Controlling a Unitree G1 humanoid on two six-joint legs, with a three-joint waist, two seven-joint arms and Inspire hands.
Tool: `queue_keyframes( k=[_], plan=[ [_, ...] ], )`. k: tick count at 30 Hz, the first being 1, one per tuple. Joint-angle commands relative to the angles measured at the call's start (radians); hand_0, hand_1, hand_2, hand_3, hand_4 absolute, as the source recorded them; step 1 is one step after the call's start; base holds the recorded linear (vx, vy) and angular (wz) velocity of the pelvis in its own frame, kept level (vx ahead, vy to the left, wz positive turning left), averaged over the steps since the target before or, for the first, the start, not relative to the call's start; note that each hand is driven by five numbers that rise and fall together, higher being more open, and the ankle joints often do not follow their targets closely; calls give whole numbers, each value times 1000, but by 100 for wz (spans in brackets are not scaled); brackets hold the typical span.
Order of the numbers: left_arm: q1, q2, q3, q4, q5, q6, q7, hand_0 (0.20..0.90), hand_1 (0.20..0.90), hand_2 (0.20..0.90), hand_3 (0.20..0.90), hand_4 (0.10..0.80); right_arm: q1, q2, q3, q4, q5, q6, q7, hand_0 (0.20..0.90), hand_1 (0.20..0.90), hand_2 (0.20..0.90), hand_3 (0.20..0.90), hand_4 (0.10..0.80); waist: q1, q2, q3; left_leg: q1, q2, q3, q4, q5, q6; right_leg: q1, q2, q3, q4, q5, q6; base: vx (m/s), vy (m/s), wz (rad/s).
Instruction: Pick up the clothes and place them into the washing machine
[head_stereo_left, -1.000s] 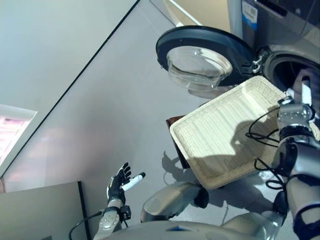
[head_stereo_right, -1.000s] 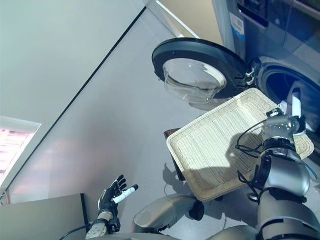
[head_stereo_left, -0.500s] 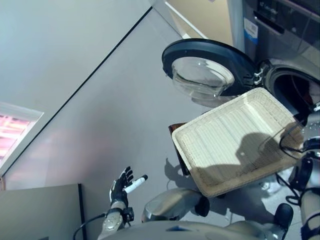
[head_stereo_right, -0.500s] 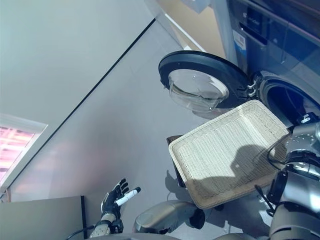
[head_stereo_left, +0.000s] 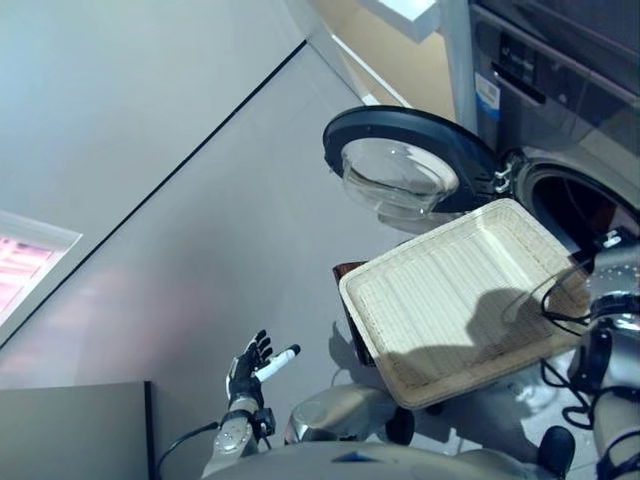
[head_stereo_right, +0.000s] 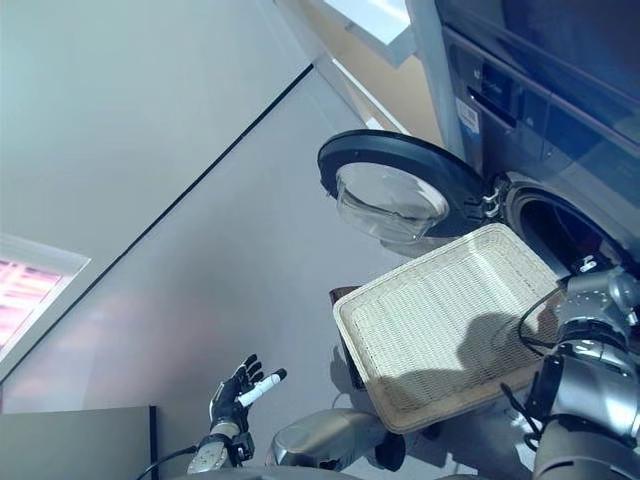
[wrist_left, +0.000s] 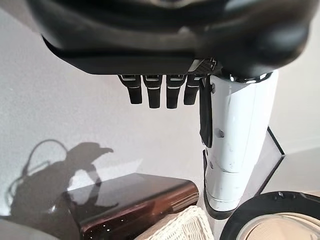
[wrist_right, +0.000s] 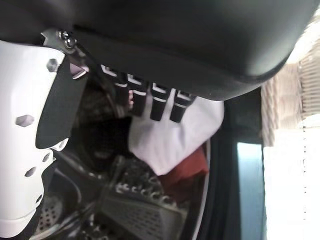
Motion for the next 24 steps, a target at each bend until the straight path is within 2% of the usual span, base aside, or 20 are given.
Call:
queue_keyframes(
  k=[1,5,7,9,10,13,16,20,21,24],
  plan=[
    [79,164,98,170,-10,-32,36,900,900,900,900,800,-19,-94,145,-191,-52,-217,42,900,900,900,900,800,-80,-366,-297,49,141,-13,-24,-15,-280,-58,51,-25,-4,49,-77,-11,-5,-9],
    [69,163,101,192,10,-21,32,900,900,900,900,800,49,107,162,-102,-17,-194,80,900,900,900,900,800,-54,-377,-294,48,140,-36,-29,-12,-275,-44,56,-49,0,44,-79,-14,-15,4],
    [68,166,104,193,18,-18,30,900,900,900,900,800,58,141,170,-63,-13,-186,89,900,900,900,900,800,-46,-384,-296,47,139,-46,-29,-12,-274,-40,57,-58,0,42,-80,-1,-6,2],
    [62,170,108,188,35,-17,28,900,900,900,900,800,85,232,197,10,-16,-165,107,900,900,900,900,800,-19,-393,-295,41,136,-69,-29,-10,-270,-34,58,-79,7,35,-83,-13,-2,12],
    [63,171,109,187,36,-16,28,900,900,900,900,800,85,234,197,10,-16,-166,107,900,900,900,900,800,-22,-394,-296,41,135,-71,-29,-10,-270,-34,58,-81,8,34,-83,-33,-9,14],
    [56,181,111,176,66,-15,32,900,900,900,900,800,107,351,237,61,-21,-147,123,900,900,900,900,800,12,-402,-281,28,132,-103,-24,-8,-264,-31,57,-109,21,24,-87,-29,-5,21],
    [51,190,112,164,68,-17,35,900,900,900,900,800,96,388,244,72,-5,-152,125,900,900,900,900,800,27,-400,-263,14,131,-116,-14,-9,-261,-42,54,-121,39,16,-89,-94,3,11],
    [-6,218,80,99,36,-39,52,900,900,900,900,800,1,426,285,39,13,-173,103,900,900,900,900,800,56,-345,-96,-108,120,-144,78,-4,-250,-183,40,-115,166,-3,-111,-424,-2,11],
    [-9,217,80,99,35,-38,52,900,900,900,900,800,-2,425,285,40,13,-172,102,900,900,900,900,800,56,-344,-94,-113,120,-144,84,-6,-250,-190,39,-114,175,-6,-111,-199,20,16],
    [-36,218,50,85,20,-48,52,900,900,900,900,800,-49,403,280,53,16,-177,82,900,900,900,900,800,59,-312,-24,-185,114,-154,138,1,-248,-253,26,-120,238,-13,-118,-190,19,8]
  ],
)
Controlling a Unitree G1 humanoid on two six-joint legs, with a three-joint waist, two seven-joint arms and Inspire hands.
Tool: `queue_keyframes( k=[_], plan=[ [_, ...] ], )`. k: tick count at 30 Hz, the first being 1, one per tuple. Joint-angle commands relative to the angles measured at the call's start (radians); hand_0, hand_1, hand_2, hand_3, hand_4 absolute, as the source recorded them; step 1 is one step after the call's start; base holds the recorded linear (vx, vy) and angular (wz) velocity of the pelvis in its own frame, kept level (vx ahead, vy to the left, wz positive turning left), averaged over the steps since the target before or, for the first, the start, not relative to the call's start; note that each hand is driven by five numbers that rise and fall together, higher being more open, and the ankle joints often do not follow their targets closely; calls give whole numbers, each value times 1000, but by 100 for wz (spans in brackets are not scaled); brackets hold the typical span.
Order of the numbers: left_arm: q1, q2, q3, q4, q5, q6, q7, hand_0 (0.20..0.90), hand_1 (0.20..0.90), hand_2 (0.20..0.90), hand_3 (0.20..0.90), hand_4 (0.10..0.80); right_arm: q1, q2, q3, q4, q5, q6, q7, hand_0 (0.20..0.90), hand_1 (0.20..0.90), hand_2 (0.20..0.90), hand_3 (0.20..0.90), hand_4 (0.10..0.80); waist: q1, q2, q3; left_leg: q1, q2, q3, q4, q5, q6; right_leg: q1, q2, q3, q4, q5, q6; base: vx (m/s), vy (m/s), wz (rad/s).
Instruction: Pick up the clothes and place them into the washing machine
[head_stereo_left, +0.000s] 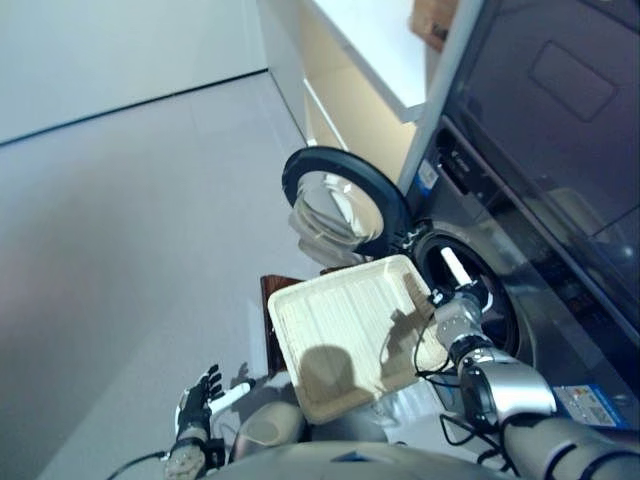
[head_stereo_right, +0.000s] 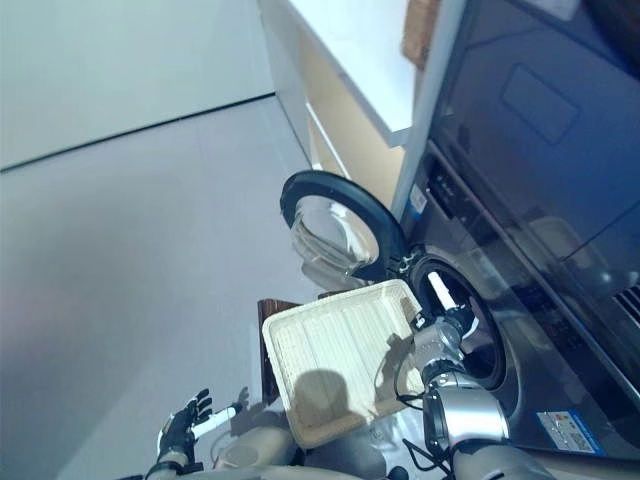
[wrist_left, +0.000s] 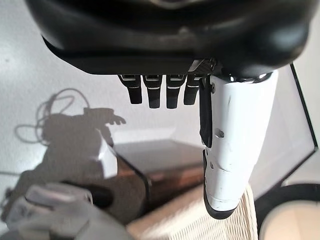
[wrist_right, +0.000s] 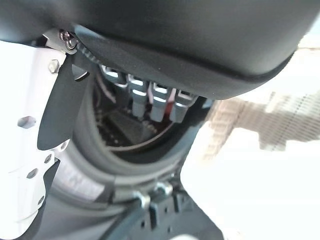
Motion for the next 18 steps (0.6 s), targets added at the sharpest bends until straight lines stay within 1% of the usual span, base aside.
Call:
queue_keyframes(
  k=[1,4,7,10,14,18],
  plan=[
    [-63,31,-10,-25,-22,-66,38,900,900,900,900,800,-111,-103,1,-52,-20,-61,-19,900,900,900,900,800,28,96,109,-39,29,-36,120,-47,-97,-67,-42,-15,38,108,-37,-112,16,34],
    [-73,36,-8,-37,-23,-69,50,900,900,900,900,800,-130,-107,5,-34,-22,-59,-28,900,900,900,900,800,33,106,128,-71,24,-48,143,-54,-96,-95,-54,-14,70,87,-38,-53,22,55],
    [-81,37,-8,-36,-23,-71,61,900,900,900,900,800,-152,-106,24,-21,-29,-54,-26,900,900,900,900,800,39,114,141,-94,21,-49,152,-56,-94,-121,-61,-8,85,84,-38,-39,66,0],
    [-80,35,-9,-40,-20,-71,63,900,900,900,900,800,-150,-104,30,-10,-36,-48,-23,900,900,900,900,800,41,112,142,-90,22,-49,149,-55,-94,-116,-61,-6,79,85,-38,20,26,13],
    [-81,33,10,-34,-11,-67,70,900,900,900,900,800,-93,-68,68,2,-73,-28,1,900,900,900,900,800,41,91,119,-68,22,-57,129,-56,-93,-89,-59,-7,58,92,-37,61,17,-2],
    [-78,27,26,-19,-3,-62,65,900,900,900,900,800,-32,-55,67,23,-92,-17,16,900,900,900,900,800,41,62,85,-41,19,-66,106,-56,-93,-54,-51,-18,29,97,-36,72,1,-4]
  ],
)
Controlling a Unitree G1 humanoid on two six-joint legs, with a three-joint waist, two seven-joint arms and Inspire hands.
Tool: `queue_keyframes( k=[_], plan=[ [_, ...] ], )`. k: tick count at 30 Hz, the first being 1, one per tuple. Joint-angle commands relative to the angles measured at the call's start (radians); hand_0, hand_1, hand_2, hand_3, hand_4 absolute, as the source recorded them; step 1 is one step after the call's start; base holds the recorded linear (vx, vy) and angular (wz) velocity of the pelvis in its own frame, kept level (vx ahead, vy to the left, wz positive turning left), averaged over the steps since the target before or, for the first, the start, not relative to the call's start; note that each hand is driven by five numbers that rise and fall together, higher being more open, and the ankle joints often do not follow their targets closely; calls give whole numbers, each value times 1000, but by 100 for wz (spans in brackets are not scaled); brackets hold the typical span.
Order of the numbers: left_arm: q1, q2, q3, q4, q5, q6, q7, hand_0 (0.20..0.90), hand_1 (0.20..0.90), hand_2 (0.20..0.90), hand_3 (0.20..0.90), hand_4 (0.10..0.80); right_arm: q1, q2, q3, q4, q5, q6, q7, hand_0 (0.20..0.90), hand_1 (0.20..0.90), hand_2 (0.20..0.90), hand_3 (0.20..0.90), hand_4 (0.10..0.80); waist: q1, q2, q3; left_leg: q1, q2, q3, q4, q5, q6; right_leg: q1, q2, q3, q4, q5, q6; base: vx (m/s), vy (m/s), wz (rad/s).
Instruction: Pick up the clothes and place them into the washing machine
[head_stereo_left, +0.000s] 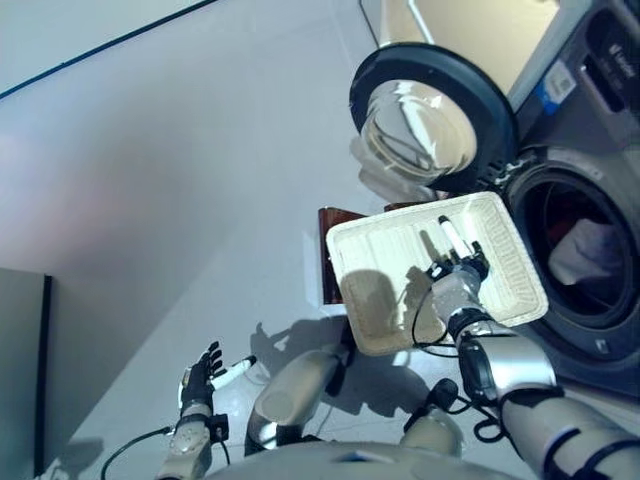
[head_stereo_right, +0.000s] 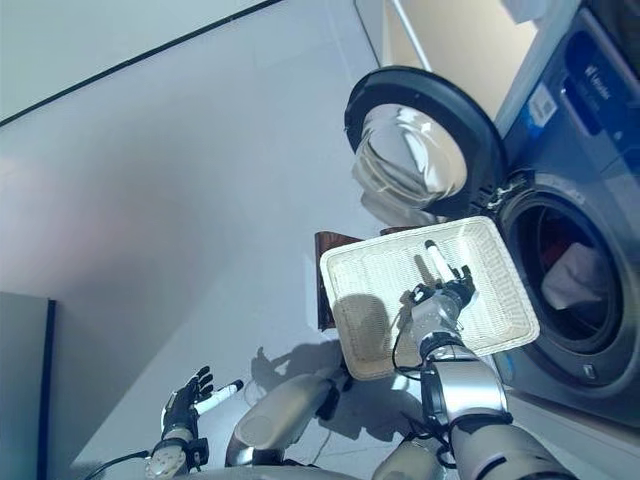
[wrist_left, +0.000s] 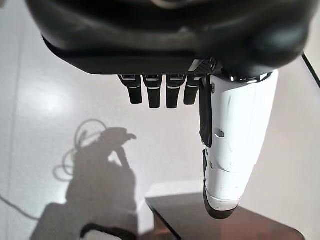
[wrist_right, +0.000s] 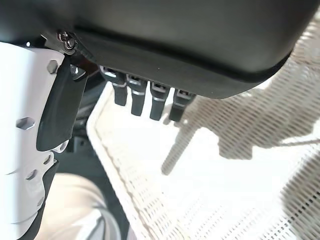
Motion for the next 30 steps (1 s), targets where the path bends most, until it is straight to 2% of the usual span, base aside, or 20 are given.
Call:
queue_keyframes(
  k=[1,6,7,8,9,12,13,14,16,19,22,25,26,27,28,29,30],
  plan=[
    [-9,28,44,5,18,-60,27,900,900,900,900,800,49,-54,19,-25,-59,-38,24,900,900,900,900,800,17,-11,-102,11,49,-68,-43,10,-77,18,20,-31,-4,53,-38,83,-11,3],
    [-3,27,62,12,48,-51,19,900,900,900,900,800,190,-46,20,-18,-133,-16,31,900,900,900,900,800,5,-51,-152,47,50,-95,-79,26,-80,77,47,-47,-52,60,-43,87,-41,9],
    [-1,28,68,10,59,-46,16,900,900,900,900,800,228,-38,20,-11,-146,-12,34,900,900,900,900,800,0,-60,-165,59,50,-106,-85,28,-80,93,58,-47,-56,52,-48,140,-101,39],
    [-13,32,73,22,68,-41,11,900,900,900,900,800,272,-24,37,-17,-190,-9,32,900,900,900,900,800,-21,-73,-174,69,48,-123,-90,34,-80,105,83,-22,-53,39,-59,142,-115,36],
    [-24,40,72,40,79,-39,7,900,900,900,900,800,314,-13,39,-32,-204,-5,42,900,900,900,900,800,-49,-86,-181,82,46,-138,-99,39,-77,109,118,33,-49,24,-69,118,-111,46],
    [-58,63,79,80,106,-31,-17,900,900,900,900,800,411,13,69,-37,-264,3,70,900,900,900,900,800,-130,-108,-203,116,40,-171,-117,53,-65,94,278,295,-21,-22,-98,77,-57,73],
    [-69,65,88,98,105,-27,-25,900,900,900,900,800,446,23,73,-43,-274,5,83,900,900,900,900,800,-141,-116,-208,120,36,-179,-117,56,-63,98,311,345,-17,-28,-105,29,-61,88],
    [-73,64,98,110,100,-24,-33,900,900,900,900,800,489,39,80,-49,-300,12,95,900,900,900,900,800,-147,-126,-215,130,32,-189,-118,59,-64,105,328,360,-18,-20,-109,21,-87,65],
    [-74,47,119,154,107,-10,-34,900,900,900,900,800,546,61,76,-44,-344,25,112,900,900,900,900,800,-150,-143,-236,154,37,-195,-134,60,-67,124,318,322,-45,-6,-105,22,-117,22],
    [-71,25,136,226,91,2,-79,900,900,900,900,800,651,90,64,-49,-386,34,138,900,900,900,900,800,-171,-165,-281,171,67,-187,-143,68,-82,168,323,286,-107,18,-103,-45,-129,-3],
    [-73,21,145,275,95,11,-98,900,900,900,900,800,684,104,54,-20,-403,41,150,900,900,900,900,800,-181,-172,-289,172,84,-188,-140,78,-94,189,335,271,-123,18,-108,-109,-111,14],
    [-80,13,141,320,129,32,-116,900,900,900,900,800,707,94,88,34,-516,67,148,900,900,900,900,800,-188,-170,-292,161,106,-190,-142,108,-114,218,350,246,-151,20,-121,-182,-103,13],
    [-101,9,131,343,141,45,-117,900,900,900,900,800,712,81,96,39,-565,79,141,900,900,900,900,800,-214,-169,-283,124,133,-113,-114,122,-117,219,343,217,-166,30,-125,-317,-64,44],
    [-110,5,126,360,148,56,-123,900,900,900,900,800,704,74,100,57,-590,91,132,900,900,900,900,800,-236,-173,-276,121,163,6,-93,113,-110,224,333,202,-176,37,-122,-350,-14,85],
    [-114,3,122,371,151,64,-126,900,900,900,900,800,704,75,101,66,-587,94,142,900,900,900,900,800,-264,-174,-284,126,208,141,-102,110,-108,214,327,179,-185,50,-119,-265,30,104],
    [-114,5,124,370,149,68,-136,900,900,900,900,800,719,77,97,74,-571,100,166,900,900,900,900,800,-268,-175,-286,148,237,204,-112,110,-111,211,322,174,-190,54,-117,-199,50,111],
    [-111,3,126,370,156,69,-142,900,900,900,900,800,733,80,92,89,-576,108,176,900,900,900,900,800,-267,-174,-285,158,245,213,-113,114,-115,214,320,169,-192,54,-117,-130,71,64]
  ],
)
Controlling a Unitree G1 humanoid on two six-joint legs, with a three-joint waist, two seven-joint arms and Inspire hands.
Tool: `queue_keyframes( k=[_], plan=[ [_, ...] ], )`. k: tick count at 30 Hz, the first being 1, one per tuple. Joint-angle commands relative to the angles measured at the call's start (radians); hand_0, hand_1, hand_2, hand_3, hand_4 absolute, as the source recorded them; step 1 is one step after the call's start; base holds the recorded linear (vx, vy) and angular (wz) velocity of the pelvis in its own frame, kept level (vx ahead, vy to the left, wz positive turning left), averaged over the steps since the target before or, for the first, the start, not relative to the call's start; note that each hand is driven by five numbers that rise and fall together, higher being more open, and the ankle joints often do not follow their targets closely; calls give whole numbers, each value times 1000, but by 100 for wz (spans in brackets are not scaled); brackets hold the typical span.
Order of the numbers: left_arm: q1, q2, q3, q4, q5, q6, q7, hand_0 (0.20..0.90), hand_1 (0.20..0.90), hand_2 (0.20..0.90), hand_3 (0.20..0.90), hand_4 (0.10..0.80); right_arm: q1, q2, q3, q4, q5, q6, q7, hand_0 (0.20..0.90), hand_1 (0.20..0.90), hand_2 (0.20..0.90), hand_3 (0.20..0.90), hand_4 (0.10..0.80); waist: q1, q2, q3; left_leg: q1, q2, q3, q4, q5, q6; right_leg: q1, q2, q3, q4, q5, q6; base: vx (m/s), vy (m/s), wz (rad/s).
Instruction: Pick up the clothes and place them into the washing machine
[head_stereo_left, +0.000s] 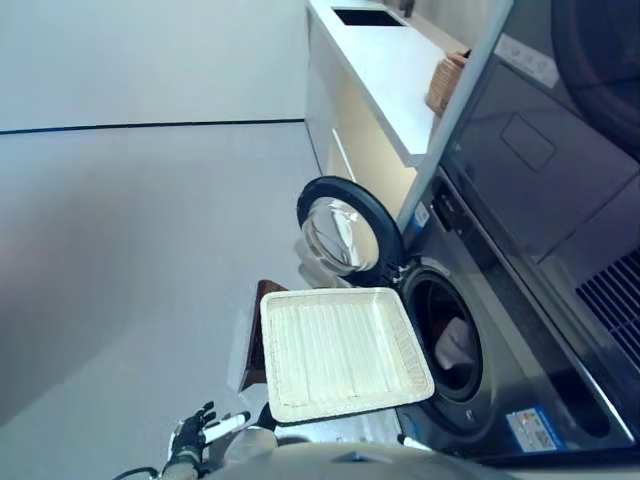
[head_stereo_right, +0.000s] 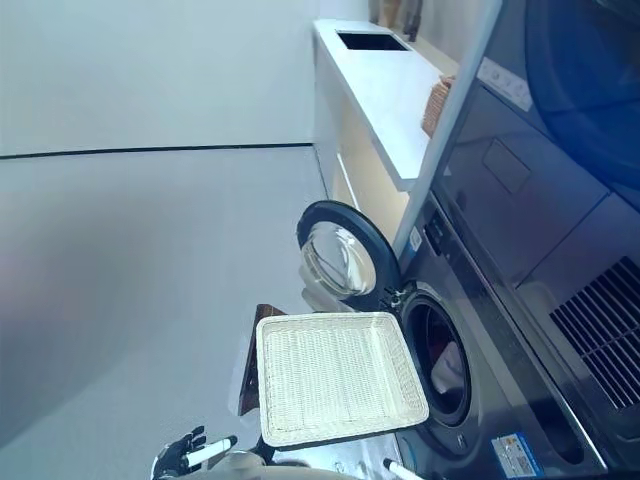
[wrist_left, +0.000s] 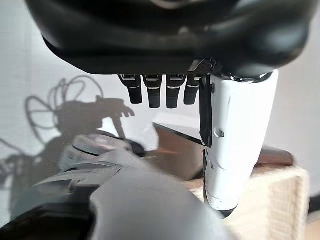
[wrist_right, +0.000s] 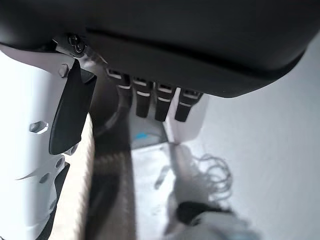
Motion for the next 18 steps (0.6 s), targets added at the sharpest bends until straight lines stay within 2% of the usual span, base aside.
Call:
queue_keyframes(
  k=[1,2,3,4,5,6,7,8,9,10,11,12,14,18],
  plan=[
    [-68,-2,16,13,24,-23,-18,900,900,900,900,800,-22,-39,-30,5,-33,-3,28,900,900,900,900,800,-7,6,-7,9,0,83,67,106,-15,-52,-28,4,-107,188,65,-60,53,32],
    [-68,-2,16,13,24,-23,-18,900,900,900,900,800,-22,-39,-30,6,-34,-3,28,900,900,900,900,800,-8,7,-6,9,1,81,70,104,-16,-50,-28,2,-107,188,65,-113,78,18],
    [-64,-12,16,19,23,-22,-33,900,900,900,900,800,-16,-48,-40,8,-54,0,36,900,900,900,900,800,-14,-9,-2,31,-9,23,164,49,-5,-49,-56,1,-93,197,61,-88,48,19],
    [-64,-12,16,19,23,-22,-33,900,900,900,900,800,-16,-48,-40,8,-54,0,36,900,900,900,900,800,-15,-9,-5,25,-9,22,164,51,-5,-54,-56,0,-93,199,60,-181,73,17],
    [-67,-20,20,29,24,-18,-44,900,900,900,900,800,-3,-57,-56,14,-63,4,49,900,900,900,900,800,-24,-20,-5,64,-22,-10,253,-3,3,-56,-76,-5,-81,209,59,-102,22,13],
    [-67,-19,20,29,24,-18,-44,900,900,900,900,800,-3,-57,-56,14,-63,4,49,900,900,900,900,800,-25,-20,-8,60,-23,-11,252,0,3,-60,-77,-6,-82,211,58,-181,77,24],
    [-75,-25,11,28,37,-11,-59,900,900,900,900,800,2,-67,-63,22,-76,12,62,900,900,900,900,800,-42,-23,-22,108,-20,9,271,-35,8,-76,-90,-24,-67,214,56,-100,118,22],
    [-79,-27,2,26,48,-5,-66,900,900,900,900,800,1,-77,-70,31,-81,16,62,900,900,900,900,800,-56,-7,-35,189,-10,34,207,-66,8,-78,-85,-39,-58,205,62,-99,117,26],
    [-79,-27,2,26,48,-5,-66,900,900,900,900,800,0,-77,-70,32,-81,16,62,900,900,900,900,800,-56,-8,-36,191,-12,34,200,-61,8,-80,-87,-39,-58,207,62,-18,124,23],
    [-82,-28,-7,24,59,-3,-70,900,900,900,900,800,-3,-85,-80,40,-78,21,62,900,900,900,900,800,-65,5,-54,216,-17,46,117,-73,7,-88,-84,-45,-59,204,68,-28,165,38],
    [-94,-26,-24,16,82,1,-63,900,900,900,900,800,-18,-93,-80,43,-84,25,62,900,900,900,900,800,-67,15,-66,211,-34,18,46,-55,1,-96,-86,-51,-65,211,78,-23,167,34],
    [-95,-26,-24,16,82,1,-63,900,900,900,900,800,-18,-93,-80,43,-84,25,62,900,900,900,900,800,-68,15,-67,212,-34,17,42,-52,1,-96,-86,-52,-65,211,78,-14,154,27],
    [-103,-10,-32,5,95,7,-62,900,900,900,900,800,-39,-103,-64,29,-87,25,67,900,900,900,900,800,-63,15,-84,249,-55,14,-31,-53,1,-91,-102,-57,-75,220,95,26,123,10],
    [-102,-3,-28,23,110,17,-63,900,900,900,900,800,-72,-101,-48,15,-91,24,65,900,900,900,900,800,-49,12,-84,246,-77,12,-18,-63,13,-75,-119,-42,-87,232,106,13,90,2]
  ],
)
